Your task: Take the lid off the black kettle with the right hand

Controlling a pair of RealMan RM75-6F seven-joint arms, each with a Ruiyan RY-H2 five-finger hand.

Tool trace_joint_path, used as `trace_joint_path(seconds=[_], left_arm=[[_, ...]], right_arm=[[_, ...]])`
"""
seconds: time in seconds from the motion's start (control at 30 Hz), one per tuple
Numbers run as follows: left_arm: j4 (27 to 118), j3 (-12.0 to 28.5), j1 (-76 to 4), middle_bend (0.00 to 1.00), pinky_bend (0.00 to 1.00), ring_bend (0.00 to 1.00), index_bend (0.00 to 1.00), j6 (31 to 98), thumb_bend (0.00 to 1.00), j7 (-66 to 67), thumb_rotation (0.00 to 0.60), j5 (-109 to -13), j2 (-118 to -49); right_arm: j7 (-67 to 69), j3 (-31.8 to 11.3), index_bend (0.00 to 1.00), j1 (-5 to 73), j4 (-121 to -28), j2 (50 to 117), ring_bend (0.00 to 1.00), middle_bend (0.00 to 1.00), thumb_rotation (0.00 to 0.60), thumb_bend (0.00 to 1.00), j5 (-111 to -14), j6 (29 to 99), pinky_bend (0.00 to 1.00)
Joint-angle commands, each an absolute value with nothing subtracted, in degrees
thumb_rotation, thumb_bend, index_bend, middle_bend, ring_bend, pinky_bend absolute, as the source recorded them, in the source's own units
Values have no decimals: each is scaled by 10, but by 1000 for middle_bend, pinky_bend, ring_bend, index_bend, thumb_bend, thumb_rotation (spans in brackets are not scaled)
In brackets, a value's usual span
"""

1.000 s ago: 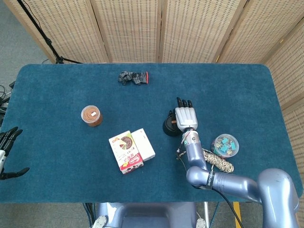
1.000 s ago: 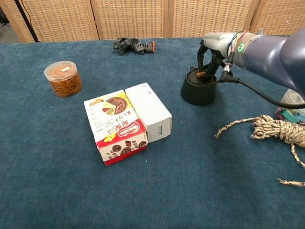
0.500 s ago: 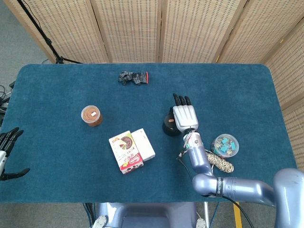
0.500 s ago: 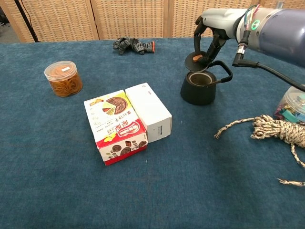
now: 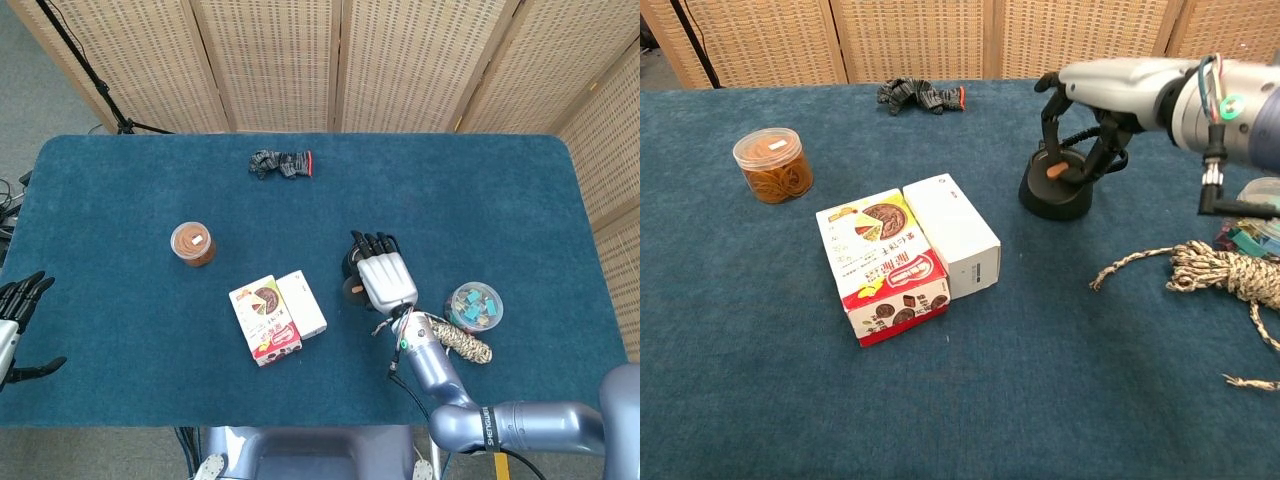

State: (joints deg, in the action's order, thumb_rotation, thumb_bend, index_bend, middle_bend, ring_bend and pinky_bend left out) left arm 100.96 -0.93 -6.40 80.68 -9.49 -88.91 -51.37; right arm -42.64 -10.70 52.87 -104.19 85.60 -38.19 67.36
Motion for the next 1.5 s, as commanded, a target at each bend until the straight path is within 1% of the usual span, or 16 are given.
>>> trace_joint_path(seconds=[0.03, 0.23, 0.3, 0.37, 0.43, 0.5, 0.53, 0.6, 0.77, 0.87, 1.0, 1.1, 1.23, 1.27, 1.43, 1.5], left_arm=[[1011, -9, -65, 0, 0, 0, 0, 806, 87, -90, 600, -888, -515], [1012, -8, -66, 0, 0, 0, 0, 803, 87, -88, 600, -884, -516], [1011, -7, -66, 0, 0, 0, 0, 803, 87, -90, 600, -883, -515], [1011, -7, -67, 0, 0, 0, 0, 800, 86, -93, 600, -882, -514], [1011, -8, -69, 0, 0, 0, 0, 796, 81, -97, 600, -883, -513], [1011, -7, -70, 0, 0, 0, 0, 795, 78, -97, 600, -881, -513], [1011, -7, -70, 0, 0, 0, 0, 795, 77, -96, 600, -881, -513], [1012, -7, -71, 0, 0, 0, 0, 794, 77, -95, 600, -880, -513], [1013, -7, -70, 0, 0, 0, 0, 795, 77, -92, 600, -880, -514], [1014, -7, -69, 0, 0, 0, 0, 796, 77, -91, 600, -880, -514], [1014, -8, -68, 0, 0, 0, 0, 799, 77, -90, 600, -883, -515], [1014, -9, -65, 0, 0, 0, 0, 806, 77, -92, 600, -885, -515], [1014, -10, -62, 0, 0, 0, 0, 810, 77, -86, 600, -887, -517], [1014, -10, -61, 0, 0, 0, 0, 810, 77, -84, 600, -887, -518], [1017, -11, -58, 0, 0, 0, 0, 817, 77, -71, 600, -889, -523], [1016, -12, -54, 0, 0, 0, 0, 824, 76, -66, 600, -892, -526]], right_arm=[[-411, -86, 594, 518, -1025, 878, 0, 0, 600, 392, -404, 663, 0], [-393, -69, 592, 510, -982, 915, 0, 0, 600, 392, -433, 650, 0], [-389, -67, 570, 508, -970, 923, 0, 0, 600, 392, -436, 647, 0], [-396, -63, 490, 508, -962, 926, 0, 0, 600, 363, -432, 640, 0], [-398, -62, 362, 507, -957, 928, 0, 0, 600, 255, -435, 639, 0], [-398, -61, 282, 505, -956, 928, 0, 0, 600, 197, -440, 640, 0], [-397, -61, 243, 503, -957, 927, 0, 0, 600, 189, -443, 642, 0], [-394, -62, 218, 499, -961, 922, 0, 0, 600, 188, -451, 645, 0], [-377, -63, 213, 484, -991, 886, 0, 0, 600, 188, -486, 658, 0], [-348, -55, 210, 470, -1004, 838, 0, 0, 600, 188, -548, 662, 0], [-299, -46, 168, 451, -997, 782, 0, 0, 600, 187, -625, 669, 0], [-254, -35, 135, 424, -992, 735, 0, 0, 600, 158, -688, 697, 0], [-199, -10, 87, 364, -992, 678, 0, 0, 600, 26, -761, 766, 0], [-191, -4, 78, 352, -989, 669, 0, 0, 600, 10, -774, 778, 0], [-155, 19, 37, 293, -980, 645, 0, 0, 600, 0, -805, 830, 0], [-122, 34, 29, 254, -969, 638, 0, 0, 600, 0, -812, 859, 0]])
